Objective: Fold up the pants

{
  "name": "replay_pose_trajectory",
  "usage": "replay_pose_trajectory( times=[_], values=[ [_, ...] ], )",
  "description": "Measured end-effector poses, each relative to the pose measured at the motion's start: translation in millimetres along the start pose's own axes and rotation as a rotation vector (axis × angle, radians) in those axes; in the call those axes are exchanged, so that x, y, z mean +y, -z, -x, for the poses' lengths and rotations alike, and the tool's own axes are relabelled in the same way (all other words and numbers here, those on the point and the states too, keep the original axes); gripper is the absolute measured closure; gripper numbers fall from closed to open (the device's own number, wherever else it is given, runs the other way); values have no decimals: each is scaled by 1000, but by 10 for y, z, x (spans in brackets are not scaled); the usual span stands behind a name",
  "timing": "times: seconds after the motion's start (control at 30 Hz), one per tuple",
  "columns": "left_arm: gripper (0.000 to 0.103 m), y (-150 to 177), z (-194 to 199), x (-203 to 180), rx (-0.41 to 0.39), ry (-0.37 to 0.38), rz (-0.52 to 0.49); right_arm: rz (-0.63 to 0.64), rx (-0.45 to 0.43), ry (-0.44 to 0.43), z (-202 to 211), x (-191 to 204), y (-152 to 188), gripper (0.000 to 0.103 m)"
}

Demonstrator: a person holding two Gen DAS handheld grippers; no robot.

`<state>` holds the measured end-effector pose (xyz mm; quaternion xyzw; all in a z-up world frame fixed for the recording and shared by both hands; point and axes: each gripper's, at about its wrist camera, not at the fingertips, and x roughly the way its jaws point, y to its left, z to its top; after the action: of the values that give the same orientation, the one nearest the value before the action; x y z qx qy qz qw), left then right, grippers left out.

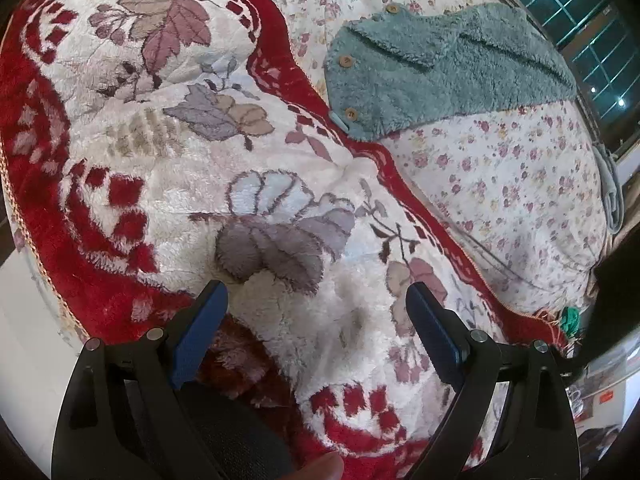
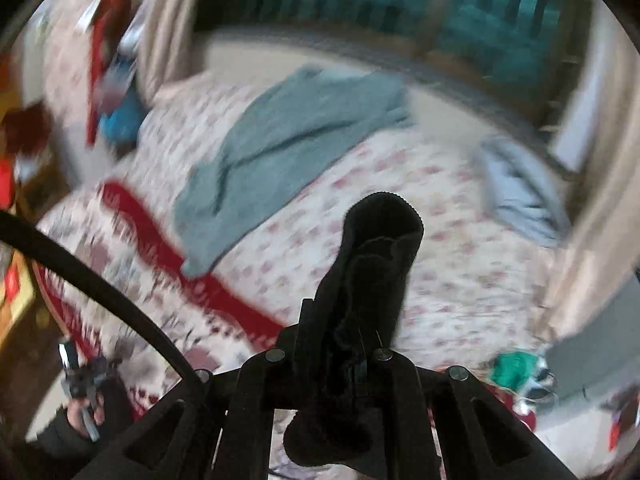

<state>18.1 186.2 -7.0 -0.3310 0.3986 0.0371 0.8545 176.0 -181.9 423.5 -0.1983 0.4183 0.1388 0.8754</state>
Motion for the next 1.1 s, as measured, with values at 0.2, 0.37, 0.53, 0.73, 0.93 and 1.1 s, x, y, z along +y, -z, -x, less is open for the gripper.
replay_pose_trajectory(
  times=[0.2, 0.37, 0.53, 0.73, 0.93, 1.1],
  values=[
    [12, 0, 10, 32, 0, 29, 1, 183, 164, -91, -1543, 1278, -142, 92],
    [12, -9, 14, 66, -6, 41, 6, 359, 235, -167, -2212, 2371, -193, 92],
    [12, -23, 30, 132, -22, 53, 19, 393, 239, -223, -2546, 3081, -335, 92],
    [12, -41, 10, 157, -20, 51, 33, 328, 225, -322, -2827, 3667, -520, 93],
    [12, -27, 21, 158, -24, 37, 38, 270, 358, -524, -2920, 3559, -291, 53],
    [12, -20, 4, 140, -22, 16, 37, 192, 267, -513, -2577, 2554, -131, 52]
  ],
)
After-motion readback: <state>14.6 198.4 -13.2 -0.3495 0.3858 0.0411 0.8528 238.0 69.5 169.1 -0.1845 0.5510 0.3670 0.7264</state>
